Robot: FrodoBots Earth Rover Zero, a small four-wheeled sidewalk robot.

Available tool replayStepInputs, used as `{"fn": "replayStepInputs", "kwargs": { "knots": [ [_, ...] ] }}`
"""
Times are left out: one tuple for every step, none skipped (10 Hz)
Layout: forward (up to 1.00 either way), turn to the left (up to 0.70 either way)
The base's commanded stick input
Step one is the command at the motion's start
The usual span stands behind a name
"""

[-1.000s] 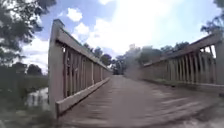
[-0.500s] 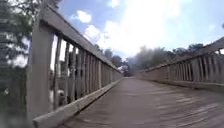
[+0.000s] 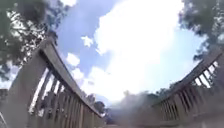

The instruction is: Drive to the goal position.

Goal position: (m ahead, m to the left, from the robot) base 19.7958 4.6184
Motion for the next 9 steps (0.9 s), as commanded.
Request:
{"fn": "replayStepInputs", "kwargs": {
  "knots": [
    [0.85,0.00],
    [0.85,0.00],
    [0.85,0.00],
    [0.85,0.00],
    [0.85,0.00],
    [0.85,0.00],
    [0.85,0.00],
    [0.85,0.00],
    [0.85,0.00]
  ]
}}
